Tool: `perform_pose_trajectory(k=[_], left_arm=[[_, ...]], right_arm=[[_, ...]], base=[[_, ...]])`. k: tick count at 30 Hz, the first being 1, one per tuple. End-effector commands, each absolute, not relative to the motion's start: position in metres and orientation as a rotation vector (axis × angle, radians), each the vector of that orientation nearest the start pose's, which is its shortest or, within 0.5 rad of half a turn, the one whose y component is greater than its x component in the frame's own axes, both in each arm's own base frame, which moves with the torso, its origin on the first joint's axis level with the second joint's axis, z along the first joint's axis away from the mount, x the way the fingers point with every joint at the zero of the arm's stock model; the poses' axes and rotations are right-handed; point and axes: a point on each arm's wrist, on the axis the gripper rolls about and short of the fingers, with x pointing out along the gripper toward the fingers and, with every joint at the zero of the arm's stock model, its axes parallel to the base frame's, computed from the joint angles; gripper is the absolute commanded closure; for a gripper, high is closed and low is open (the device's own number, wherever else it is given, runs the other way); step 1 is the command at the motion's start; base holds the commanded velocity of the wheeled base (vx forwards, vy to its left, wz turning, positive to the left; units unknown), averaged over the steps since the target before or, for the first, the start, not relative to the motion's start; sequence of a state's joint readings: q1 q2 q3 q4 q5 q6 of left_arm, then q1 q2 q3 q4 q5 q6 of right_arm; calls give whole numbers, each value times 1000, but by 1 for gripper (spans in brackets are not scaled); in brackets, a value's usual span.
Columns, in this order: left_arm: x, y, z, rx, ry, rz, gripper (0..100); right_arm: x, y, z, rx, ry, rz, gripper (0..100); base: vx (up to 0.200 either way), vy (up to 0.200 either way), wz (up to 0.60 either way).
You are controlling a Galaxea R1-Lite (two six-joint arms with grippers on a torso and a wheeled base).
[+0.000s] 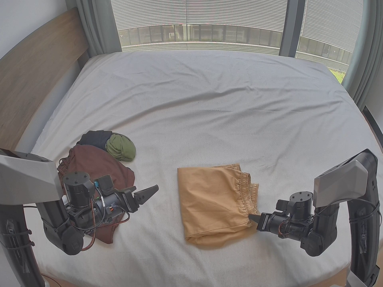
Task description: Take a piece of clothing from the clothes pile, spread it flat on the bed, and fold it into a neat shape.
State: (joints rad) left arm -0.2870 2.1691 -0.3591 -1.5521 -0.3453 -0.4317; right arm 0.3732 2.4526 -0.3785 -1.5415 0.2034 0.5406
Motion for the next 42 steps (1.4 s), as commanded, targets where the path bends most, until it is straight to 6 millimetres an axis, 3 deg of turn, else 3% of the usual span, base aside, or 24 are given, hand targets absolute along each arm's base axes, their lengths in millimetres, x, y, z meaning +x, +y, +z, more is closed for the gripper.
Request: perform_pose_trajectory(k=[1, 9, 16, 25, 34, 42], left_arm=[[285, -92, 33, -423, 398, -561, 0], [284, -93, 31, -421, 406, -562, 0], [284, -93, 28, -420, 415, -560, 0], [285, -92, 29, -420, 410, -558, 0], [285, -92, 31, -420, 405, -560, 0], [285, -92, 31, -420, 401, -557, 0]], right_arm=[[278, 113, -52, 454, 678, 402, 0], [284, 103, -40, 446, 629, 384, 0], [287, 99, -50, 443, 644, 366, 0], [290, 112, -64, 480, 681, 382, 0], [290, 143, -71, 575, 708, 442, 0], [294, 149, -69, 598, 696, 456, 0]], base=[[0, 0, 0], [0, 0, 0], [0, 0, 0], [0, 0, 0], [0, 0, 0], [0, 0, 0]])
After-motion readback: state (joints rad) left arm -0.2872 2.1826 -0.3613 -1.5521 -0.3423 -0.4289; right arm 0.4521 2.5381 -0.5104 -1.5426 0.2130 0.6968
